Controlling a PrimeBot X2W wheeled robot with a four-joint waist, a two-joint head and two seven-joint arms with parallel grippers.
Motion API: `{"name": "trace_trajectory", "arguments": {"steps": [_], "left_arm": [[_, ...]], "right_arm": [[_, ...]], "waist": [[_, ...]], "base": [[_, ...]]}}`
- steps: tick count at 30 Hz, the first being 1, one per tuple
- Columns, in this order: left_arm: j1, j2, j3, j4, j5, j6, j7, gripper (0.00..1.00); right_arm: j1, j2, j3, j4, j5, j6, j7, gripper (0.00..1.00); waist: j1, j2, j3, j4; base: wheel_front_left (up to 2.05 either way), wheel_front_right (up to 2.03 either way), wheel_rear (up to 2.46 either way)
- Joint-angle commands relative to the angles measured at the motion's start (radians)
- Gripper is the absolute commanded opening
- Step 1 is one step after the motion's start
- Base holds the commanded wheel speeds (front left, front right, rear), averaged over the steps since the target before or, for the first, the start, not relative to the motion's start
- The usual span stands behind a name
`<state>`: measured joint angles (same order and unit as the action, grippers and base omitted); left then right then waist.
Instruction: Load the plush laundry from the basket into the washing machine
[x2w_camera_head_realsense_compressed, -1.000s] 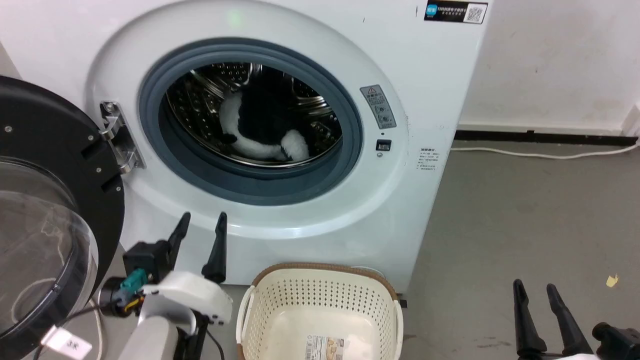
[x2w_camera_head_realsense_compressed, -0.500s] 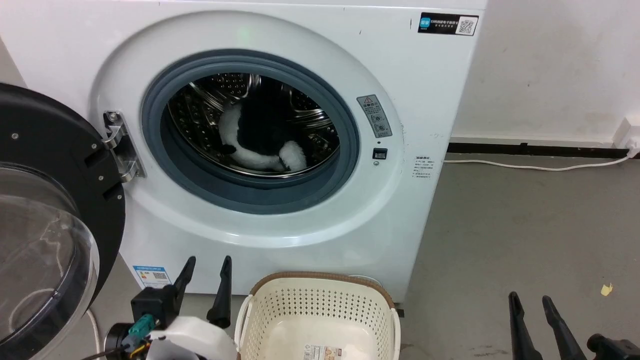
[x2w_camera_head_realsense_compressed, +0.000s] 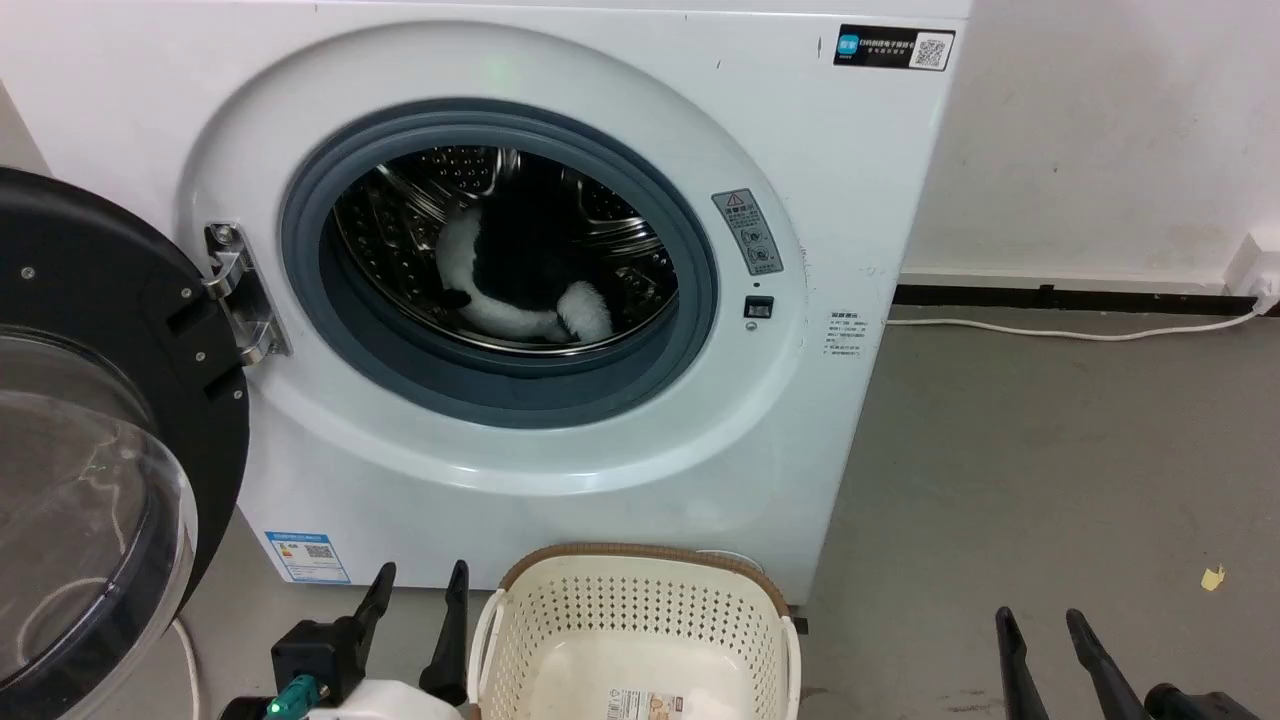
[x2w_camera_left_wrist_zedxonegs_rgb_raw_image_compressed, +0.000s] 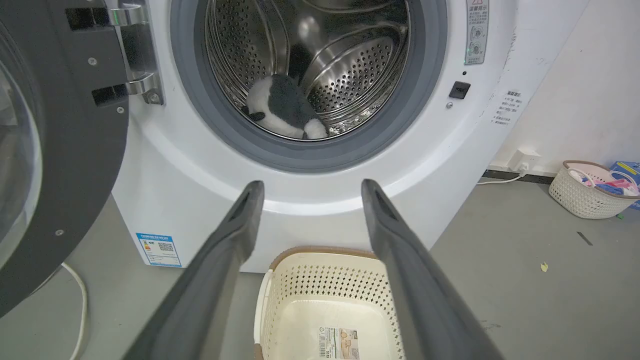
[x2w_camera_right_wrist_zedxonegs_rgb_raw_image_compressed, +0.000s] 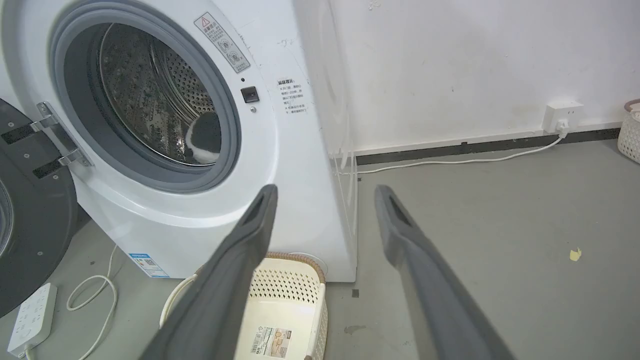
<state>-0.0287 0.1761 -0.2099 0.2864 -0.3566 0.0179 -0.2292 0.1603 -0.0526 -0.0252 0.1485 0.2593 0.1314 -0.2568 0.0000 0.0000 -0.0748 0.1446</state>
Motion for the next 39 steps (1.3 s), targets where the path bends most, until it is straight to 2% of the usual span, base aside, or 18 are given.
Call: {"name": "trace_trajectory", "arguments": {"steps": [1,11,38,39], "left_arm": [[0.018,0.006,0.000,-0.009,-0.001,0.008,0.004,1.00],[0.044,0.017,-0.008,-0.041,0.005,0.031,0.017,1.00],[0.039,0.026,-0.020,-0.077,-0.018,0.037,0.014,1.00],[0.034,0.024,-0.019,-0.077,-0.015,0.034,0.018,0.00]], "right_arm": [[0.018,0.002,0.000,-0.008,-0.013,-0.001,-0.004,1.00],[0.035,0.002,0.005,-0.023,-0.046,-0.001,0.005,1.00],[0.034,0.002,0.006,-0.032,-0.040,-0.001,0.010,1.00],[0.024,0.000,0.005,-0.028,-0.040,0.000,0.013,0.00]], "waist": [[0.0000,0.0000,0.000,0.001],[0.0000,0.0000,-0.002,-0.005],[0.0000,0.0000,0.003,-0.006],[0.0000,0.0000,0.003,-0.006]], "base": [[0.00,0.00,0.00],[0.00,0.00,0.00],[0.00,0.00,0.00],[0.00,0.00,0.00]]}}
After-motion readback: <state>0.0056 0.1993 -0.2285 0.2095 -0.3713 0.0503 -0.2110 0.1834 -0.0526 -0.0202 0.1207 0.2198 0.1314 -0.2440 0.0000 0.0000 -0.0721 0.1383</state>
